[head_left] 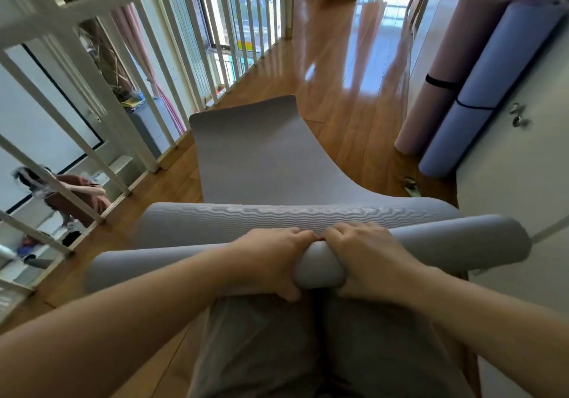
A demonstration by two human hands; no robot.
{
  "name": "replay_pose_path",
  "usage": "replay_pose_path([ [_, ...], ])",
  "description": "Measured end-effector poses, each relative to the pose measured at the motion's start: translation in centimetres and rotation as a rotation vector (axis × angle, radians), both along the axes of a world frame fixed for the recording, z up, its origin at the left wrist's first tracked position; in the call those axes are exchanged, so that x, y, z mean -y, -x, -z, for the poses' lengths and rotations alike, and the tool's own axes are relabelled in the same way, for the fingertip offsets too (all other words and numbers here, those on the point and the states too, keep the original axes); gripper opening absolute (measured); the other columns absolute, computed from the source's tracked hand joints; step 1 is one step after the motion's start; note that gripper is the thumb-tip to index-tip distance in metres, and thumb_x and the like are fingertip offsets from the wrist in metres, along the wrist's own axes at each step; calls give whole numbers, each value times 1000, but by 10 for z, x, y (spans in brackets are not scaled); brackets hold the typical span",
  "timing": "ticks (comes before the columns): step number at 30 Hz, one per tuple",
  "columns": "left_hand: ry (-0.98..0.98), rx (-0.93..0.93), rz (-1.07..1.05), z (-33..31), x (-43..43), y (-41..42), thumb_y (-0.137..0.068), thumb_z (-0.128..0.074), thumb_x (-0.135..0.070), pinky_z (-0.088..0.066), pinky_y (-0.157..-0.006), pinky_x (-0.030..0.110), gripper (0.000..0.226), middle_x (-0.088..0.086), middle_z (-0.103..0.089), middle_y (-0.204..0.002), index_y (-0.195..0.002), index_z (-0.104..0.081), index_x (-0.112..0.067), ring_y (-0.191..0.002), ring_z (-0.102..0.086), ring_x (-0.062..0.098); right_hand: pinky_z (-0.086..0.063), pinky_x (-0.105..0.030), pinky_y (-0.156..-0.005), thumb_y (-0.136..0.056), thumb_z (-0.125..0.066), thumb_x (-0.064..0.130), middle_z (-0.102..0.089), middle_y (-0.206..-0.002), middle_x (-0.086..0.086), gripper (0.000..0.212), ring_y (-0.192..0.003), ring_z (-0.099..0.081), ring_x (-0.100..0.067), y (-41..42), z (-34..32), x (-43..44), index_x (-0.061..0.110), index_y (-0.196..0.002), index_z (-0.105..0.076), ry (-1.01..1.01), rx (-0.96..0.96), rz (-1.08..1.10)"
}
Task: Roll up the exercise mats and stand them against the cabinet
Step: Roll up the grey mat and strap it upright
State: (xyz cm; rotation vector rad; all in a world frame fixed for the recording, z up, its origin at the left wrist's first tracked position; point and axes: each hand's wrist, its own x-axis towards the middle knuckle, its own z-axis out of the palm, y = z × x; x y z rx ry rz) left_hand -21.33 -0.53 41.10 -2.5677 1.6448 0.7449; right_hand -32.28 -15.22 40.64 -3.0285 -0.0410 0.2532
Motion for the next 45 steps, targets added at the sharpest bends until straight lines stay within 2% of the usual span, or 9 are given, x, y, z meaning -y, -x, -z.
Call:
replay_pose_path([
  [2, -17, -33, -3, -5, 6, -13, -67, -77, -51, -43, -92, 35, 79, -7, -44, -127, -134, -39, -35, -114, -44, 17, -47, -32, -88, -67, -76, 51, -58, -111, 9, 60, -99, -52, -11, -18, -9, 9, 28, -116, -52, -90, -127, 4],
  [8, 172, 426, -38, 14, 3, 19, -78, -67, -46, -39, -97, 37, 85, 1, -40, -134, -144, -17, -27, -119, -46, 22, -45, -32, -90, -61, -83, 51, -53, -110, 5, 67, -101, -47, -12, -51, -12, 33, 25, -117, -58, -204, -356, -15],
  [11, 172, 331, -56, 15, 6, 2, -71, -72, -44, -43, -94, 36, 83, -2, -46, -130, -140, -28, -29, -114, -51, 21, -46, -33, -90, -61, -82, 56, -52, -110, 6, 70, -102, -49, -14, -53, -12, 31, 25, -119, -55, -160, -371, -9],
  [15, 89, 52, -52, 5, 18, -25, -67, -77, -46, -44, -97, 34, 86, -6, -50, -135, -140, -35, -30, -116, -51, 17, -39, -33, -97, -72, -72, 56, -49, -129, 5, 79, -114, -49, -16, -23, 0, 15, 27, -136, -38, 75, 65, -17],
  [18, -4, -119, -56, -4, 28, -40, -69, -80, -42, -40, -96, 30, 81, -7, -51, -133, -138, -39, -30, -115, -48, 15, -43, -30, -89, -76, -70, 46, -57, -123, 2, 64, -105, -56, -16, -25, 6, 13, 25, -131, -43, 35, 146, 13],
  [20, 3, -61, -83, -6, 28, -37, -71, -78, -46, -40, -94, 31, 78, -6, -52, -128, -136, -39, -30, -113, -45, 16, -46, -30, -85, -74, -71, 45, -59, -116, 4, 62, -98, -57, -15, -35, -2, 20, 24, -126, -45, 5, 80, 21],
  [24, 204, 396, -62, 10, 17, -10, -75, -67, -48, -43, -92, 35, 80, -1, -49, -125, -141, -27, -28, -108, -53, 20, -50, -32, -82, -68, -76, 50, -62, -109, 7, 64, -94, -59, -13, -54, -14, 32, 26, -121, -49, -25, -99, -9],
  [36, 318, 366, 5, -54, 6, 9, -77, -69, -46, -45, -85, 31, 76, -5, -51, -118, -140, -29, -29, -99, -55, 14, -53, -27, -83, -65, -78, 51, -60, -106, 13, 67, -92, -58, -7, -32, -73, 29, 28, -121, -50, -75, -149, -95],
  [45, 136, 321, 18, 4, -12, 49, -76, -70, -43, -38, -96, 38, 86, 2, -42, -131, -143, -20, -23, -116, -47, 24, -34, -34, -105, -68, -67, 66, -42, -134, 11, 90, -120, -41, -11, 28, -9, 3, 33, -142, -27, -40, -47, -82],
])
